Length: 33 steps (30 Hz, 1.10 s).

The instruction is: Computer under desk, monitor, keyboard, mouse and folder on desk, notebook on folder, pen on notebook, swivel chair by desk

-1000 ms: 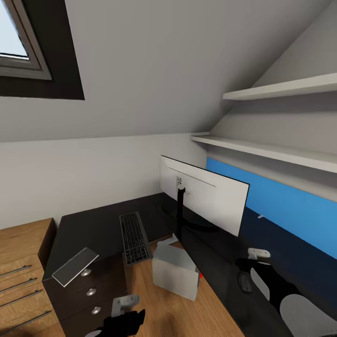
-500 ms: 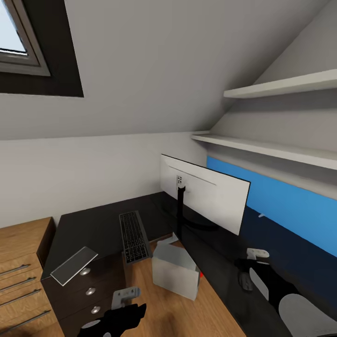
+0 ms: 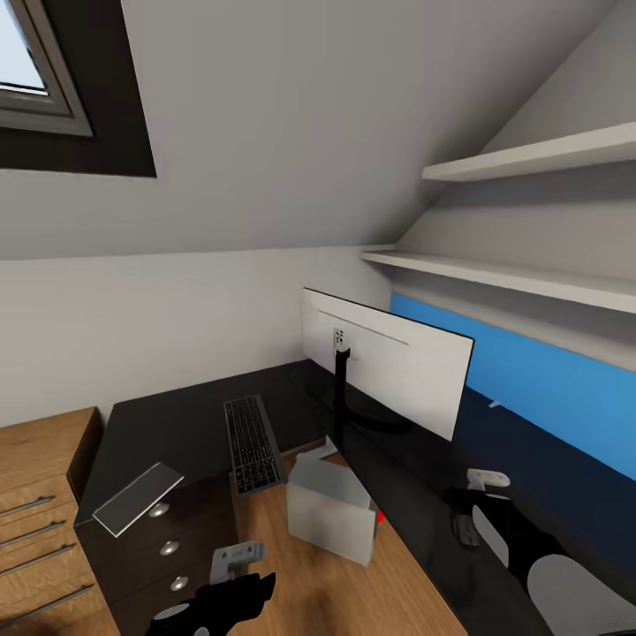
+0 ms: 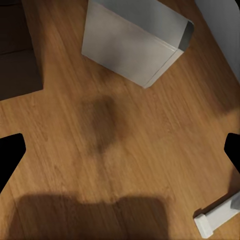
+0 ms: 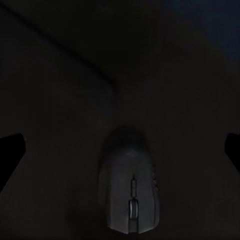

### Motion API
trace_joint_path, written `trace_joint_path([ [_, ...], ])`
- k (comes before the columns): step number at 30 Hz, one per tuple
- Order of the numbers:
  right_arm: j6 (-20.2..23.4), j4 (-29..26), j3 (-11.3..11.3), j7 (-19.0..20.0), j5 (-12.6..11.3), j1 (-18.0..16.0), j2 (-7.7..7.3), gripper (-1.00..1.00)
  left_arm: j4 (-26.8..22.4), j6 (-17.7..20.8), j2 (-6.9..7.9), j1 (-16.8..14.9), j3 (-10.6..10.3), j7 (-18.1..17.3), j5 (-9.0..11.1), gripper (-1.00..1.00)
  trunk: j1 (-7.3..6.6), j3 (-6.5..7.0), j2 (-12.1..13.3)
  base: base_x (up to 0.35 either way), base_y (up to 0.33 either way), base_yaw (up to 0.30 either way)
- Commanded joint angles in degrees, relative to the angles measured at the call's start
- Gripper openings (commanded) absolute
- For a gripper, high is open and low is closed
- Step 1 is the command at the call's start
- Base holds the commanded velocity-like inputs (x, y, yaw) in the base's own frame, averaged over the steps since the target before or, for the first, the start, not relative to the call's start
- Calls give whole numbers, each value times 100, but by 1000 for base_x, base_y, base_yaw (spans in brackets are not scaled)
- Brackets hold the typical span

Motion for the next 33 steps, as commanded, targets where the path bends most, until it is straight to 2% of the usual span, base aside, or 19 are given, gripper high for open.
trace_joint_path([
  [1,31,-11,46,-44,-59,-2,-11,100,-7,17,-1,-1,-3,54,61,100,24,-26,-48,0,0,0],
  [15,7,1,57,-29,-48,-2,-139,100,-13,9,-1,-1,34,54,61,100,331,-277,-609,0,0,0],
  [33,27,157,65,-28,-25,-9,-135,100,-13,9,-1,-1,33,52,61,100,727,-600,-1331,0,0,0],
])
